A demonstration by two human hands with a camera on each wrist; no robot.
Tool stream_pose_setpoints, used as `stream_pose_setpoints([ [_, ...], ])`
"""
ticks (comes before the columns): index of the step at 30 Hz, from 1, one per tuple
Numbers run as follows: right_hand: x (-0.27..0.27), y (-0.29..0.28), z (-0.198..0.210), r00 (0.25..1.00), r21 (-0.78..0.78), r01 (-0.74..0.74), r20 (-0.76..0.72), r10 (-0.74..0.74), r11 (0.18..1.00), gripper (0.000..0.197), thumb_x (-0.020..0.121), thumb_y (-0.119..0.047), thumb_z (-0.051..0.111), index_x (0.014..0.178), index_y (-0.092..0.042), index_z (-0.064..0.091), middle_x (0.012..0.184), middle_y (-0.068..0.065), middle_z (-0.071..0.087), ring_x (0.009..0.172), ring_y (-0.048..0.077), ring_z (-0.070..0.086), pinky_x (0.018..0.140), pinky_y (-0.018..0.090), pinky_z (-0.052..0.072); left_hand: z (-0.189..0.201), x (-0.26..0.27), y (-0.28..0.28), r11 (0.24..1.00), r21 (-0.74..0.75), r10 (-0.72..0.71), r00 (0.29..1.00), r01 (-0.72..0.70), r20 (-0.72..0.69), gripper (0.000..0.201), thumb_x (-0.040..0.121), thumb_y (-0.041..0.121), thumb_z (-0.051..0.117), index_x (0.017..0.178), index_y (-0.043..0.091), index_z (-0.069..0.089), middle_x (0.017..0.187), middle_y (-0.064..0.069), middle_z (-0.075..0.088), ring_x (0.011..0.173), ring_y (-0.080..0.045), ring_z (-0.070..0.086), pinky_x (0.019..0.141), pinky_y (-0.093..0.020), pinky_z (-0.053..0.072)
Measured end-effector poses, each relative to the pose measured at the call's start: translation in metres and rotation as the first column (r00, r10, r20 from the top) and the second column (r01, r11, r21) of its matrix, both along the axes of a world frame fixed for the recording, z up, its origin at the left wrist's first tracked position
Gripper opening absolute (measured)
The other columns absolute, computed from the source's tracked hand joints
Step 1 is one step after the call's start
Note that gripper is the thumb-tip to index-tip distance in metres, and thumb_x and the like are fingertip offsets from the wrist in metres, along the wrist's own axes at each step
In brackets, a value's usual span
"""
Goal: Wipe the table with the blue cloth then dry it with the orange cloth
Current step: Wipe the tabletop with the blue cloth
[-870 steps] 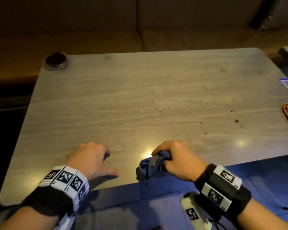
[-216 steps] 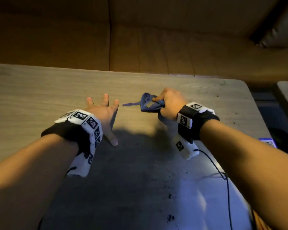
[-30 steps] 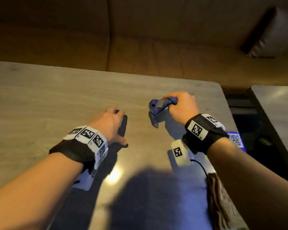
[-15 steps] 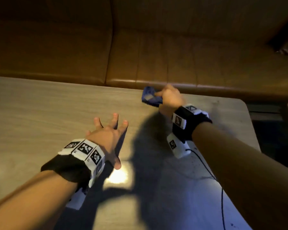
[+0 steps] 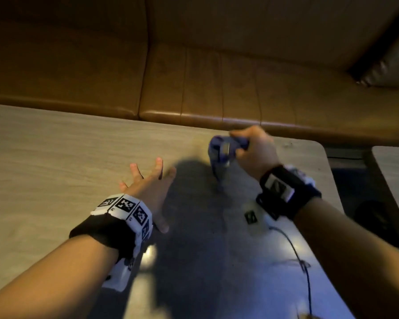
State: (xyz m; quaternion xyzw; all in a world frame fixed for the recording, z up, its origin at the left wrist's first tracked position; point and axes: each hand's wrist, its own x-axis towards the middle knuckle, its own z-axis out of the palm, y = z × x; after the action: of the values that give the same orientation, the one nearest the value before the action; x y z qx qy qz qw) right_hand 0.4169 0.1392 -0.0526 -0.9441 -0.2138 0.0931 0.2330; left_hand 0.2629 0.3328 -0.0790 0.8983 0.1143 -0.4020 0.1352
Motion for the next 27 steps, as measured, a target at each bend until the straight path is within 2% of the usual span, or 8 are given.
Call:
stream_pose_setpoints([
  [2,0.046,0.031,-0.006,1.0,-0.058,0.02,-0.001,-0.02,0.998,0.011,0.073,-0.024,0.052,0.071,-0.018,0.061,0.082,0.006,0.056,0.077,0.024,0.056,0.063,0.026,0.035,-0.002,0.001,0.001,1.0,0.012,-0.003,1.0,0.003,-0.015,0.148,0.057,0.045,0.095,0.156,0.035,-0.015,0.16,0.003,-0.033,0.143,-0.059,-0.015,0.111,-0.075,0.018],
  [6,0.064,0.082,-0.021,0.985,-0.311,-0.112,-0.157,0.065,0.944,0.019,0.08,-0.016,0.065,0.099,-0.017,0.065,0.093,0.003,0.056,0.093,0.022,0.059,0.072,0.03,0.045,-0.002,0.003,0.002,1.0,-0.001,0.024,1.0,-0.024,-0.018,0.148,0.056,0.04,0.096,0.156,0.041,-0.013,0.16,0.007,-0.034,0.144,-0.054,-0.021,0.112,-0.075,0.012],
  [8,0.047,0.08,-0.025,0.976,-0.268,-0.135,-0.199,0.083,0.954,0.017,0.081,-0.022,0.068,0.095,-0.016,0.06,0.097,0.0,0.054,0.097,0.017,0.056,0.082,0.034,0.048,0.0,0.001,0.001,1.0,-0.002,0.031,0.999,-0.031,-0.014,0.147,0.057,0.039,0.096,0.156,0.042,-0.012,0.161,0.007,-0.033,0.144,-0.053,-0.021,0.112,-0.074,0.013],
  [11,0.007,0.043,-0.029,0.959,-0.167,-0.209,-0.228,0.169,0.964,0.023,0.08,-0.032,0.066,0.101,-0.024,0.065,0.097,-0.005,0.058,0.098,0.018,0.061,0.076,0.029,0.048,0.0,0.002,0.0,1.0,0.02,0.004,1.0,-0.003,-0.013,0.148,0.056,0.04,0.096,0.156,0.04,-0.013,0.161,0.006,-0.033,0.144,-0.054,-0.019,0.113,-0.073,0.016],
  [19,-0.134,-0.029,-0.018,0.887,-0.167,-0.36,-0.365,0.282,0.918,0.046,0.082,-0.012,0.058,0.125,-0.027,0.061,0.115,-0.002,0.047,0.106,0.025,0.046,0.082,0.036,0.046,0.007,0.004,0.0,1.0,0.025,0.004,1.0,-0.004,-0.002,0.146,0.057,0.039,0.096,0.156,0.039,-0.012,0.161,0.004,-0.031,0.144,-0.055,-0.017,0.113,-0.073,0.02],
  [22,-0.143,-0.036,-0.002,0.848,-0.075,-0.389,-0.418,0.325,0.918,0.044,0.077,-0.005,0.059,0.113,-0.028,0.068,0.101,-0.008,0.052,0.095,0.014,0.053,0.076,0.03,0.045,0.003,0.005,0.001,0.999,0.033,0.008,1.0,-0.008,-0.004,0.146,0.057,0.039,0.096,0.157,0.038,-0.01,0.163,0.002,-0.029,0.144,-0.056,-0.015,0.112,-0.072,0.022],
  [24,-0.115,-0.032,0.009,0.926,0.041,-0.235,-0.294,0.236,0.971,0.031,0.073,0.0,0.061,0.093,-0.019,0.074,0.08,-0.015,0.057,0.075,-0.006,0.056,0.068,0.018,0.043,-0.003,0.006,0.005,0.998,0.046,-0.043,0.999,0.043,0.014,0.148,0.053,0.046,0.096,0.157,0.037,-0.009,0.164,-0.002,-0.024,0.144,-0.059,-0.008,0.113,-0.072,0.022],
  [27,-0.047,-0.016,0.008,0.995,0.012,-0.07,-0.074,0.071,0.997,0.019,0.072,-0.009,0.056,0.084,-0.008,0.071,0.076,0.006,0.066,0.073,0.013,0.062,0.063,0.026,0.047,-0.003,0.006,0.004,0.991,0.093,-0.102,0.995,0.099,0.024,0.149,0.05,0.053,0.095,0.159,0.03,-0.005,0.166,-0.01,-0.015,0.145,-0.056,0.003,0.116,-0.067,0.018],
])
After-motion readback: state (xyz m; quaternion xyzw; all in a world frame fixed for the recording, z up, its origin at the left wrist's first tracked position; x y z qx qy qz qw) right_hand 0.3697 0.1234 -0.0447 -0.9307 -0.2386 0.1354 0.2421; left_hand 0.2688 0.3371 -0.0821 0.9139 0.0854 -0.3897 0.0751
